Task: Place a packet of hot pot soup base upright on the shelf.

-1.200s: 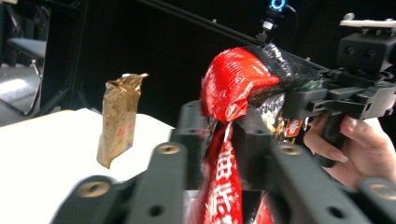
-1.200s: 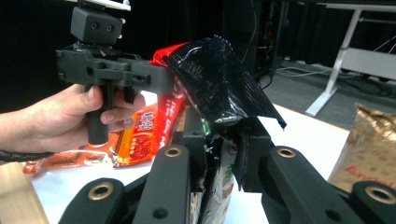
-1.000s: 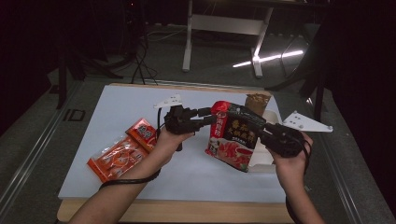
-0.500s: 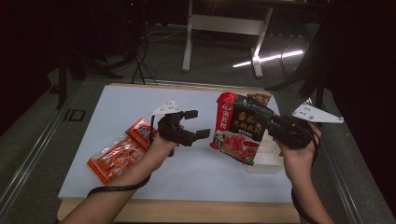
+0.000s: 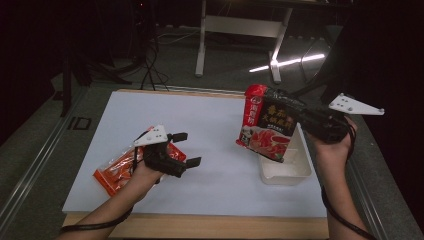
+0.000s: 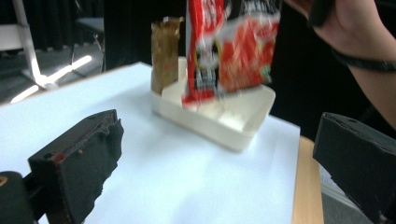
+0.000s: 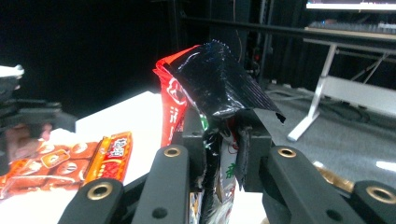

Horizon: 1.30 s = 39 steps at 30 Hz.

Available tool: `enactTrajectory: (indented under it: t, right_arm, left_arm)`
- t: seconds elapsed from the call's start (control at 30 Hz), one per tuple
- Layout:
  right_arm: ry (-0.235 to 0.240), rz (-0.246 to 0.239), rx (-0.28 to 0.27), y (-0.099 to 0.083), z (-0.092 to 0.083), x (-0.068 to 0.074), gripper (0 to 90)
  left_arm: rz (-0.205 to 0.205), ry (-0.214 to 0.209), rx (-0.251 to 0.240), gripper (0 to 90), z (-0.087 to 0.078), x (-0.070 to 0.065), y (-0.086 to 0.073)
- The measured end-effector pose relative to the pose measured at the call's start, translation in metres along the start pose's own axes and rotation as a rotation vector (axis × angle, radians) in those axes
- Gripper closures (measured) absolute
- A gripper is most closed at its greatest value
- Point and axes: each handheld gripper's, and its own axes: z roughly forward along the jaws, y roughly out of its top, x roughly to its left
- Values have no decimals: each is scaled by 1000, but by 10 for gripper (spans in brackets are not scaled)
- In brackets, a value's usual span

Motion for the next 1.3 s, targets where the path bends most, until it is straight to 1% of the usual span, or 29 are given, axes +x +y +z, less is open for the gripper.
enactTrajectory:
  t: [0.07, 0.13, 0.17, 0.23, 0.3, 0.37, 0.43, 0.5, 0.6, 0.63, 0.67, 0.77, 0.87, 0.9, 0.97, 1.03, 1.07, 1.1, 1.17, 1.23, 1.3]
  right_arm:
    - [3, 2, -10, 1, -1, -8, 767]
    - [11, -17, -17, 1, -1, -14, 768]
    - [10, -27, -19, 1, -1, -18, 767]
    - [20, -21, -29, 1, -1, -27, 767]
    - [21, -13, -37, 0, -2, -35, 768]
    - [11, -6, -39, 0, -2, -42, 768]
    - [2, -9, -32, -2, -1, -48, 768]
    - [-10, -1, -24, -5, -1, -54, 768]
    - [-27, 5, -14, -11, -1, -64, 767]
    - [-32, 7, -11, -14, 0, -69, 767]
    - [-37, 9, -4, -16, 1, -72, 767]
    - [-60, 6, 14, -21, 5, -79, 767]
    - [-70, 18, 43, -26, 11, -87, 767]
    - [-72, 20, 54, -28, 12, -89, 766]
    - [-79, 23, 66, -31, 16, -92, 766]
    - [-80, 25, 70, -32, 17, -94, 766]
    - [-70, 23, 71, -34, 19, -95, 765]
    - [-70, 6, 81, -36, 22, -97, 765]
    - [-56, 9, 90, -38, 25, -100, 763]
    - [-51, -3, 104, -41, 28, -101, 763]
    - [-48, -5, 101, -43, 29, -103, 762]
  left_arm:
    - [-10, 4, 14, 16, -8, -1, -7]
    - [-16, 9, 22, 16, -17, -3, -14]
    - [-19, 8, 36, 16, -20, -4, -17]
    - [-24, 8, 49, 16, -28, -5, -23]
    - [-17, 26, 56, 16, -36, -6, -30]
    - [-24, 31, 57, 16, -43, -6, -38]
    - [-29, 48, 71, 16, -48, -6, -46]
    - [-31, 65, 83, 16, -53, -6, -54]
    - [-42, 80, 81, 16, -59, -4, -66]
    - [-46, 95, 82, 16, -61, -3, -69]
    - [-51, 115, 80, 16, -62, -2, -73]
    - [-81, 126, 86, 16, -66, 2, -81]
    - [-103, 130, 68, 16, -69, 4, -85]
    - [-101, 132, 63, 16, -70, 5, -85]
    - [-94, 148, 52, 16, -71, 4, -85]
    - [-95, 144, 52, 16, -72, 4, -85]
    - [-99, 141, 50, 16, -73, 5, -85]
    - [-98, 144, 50, 16, -72, 5, -86]
    - [-103, 140, 48, 16, -72, 5, -87]
    - [-107, 138, 46, 16, -72, 5, -88]
    - [-107, 139, 47, 16, -71, 5, -88]
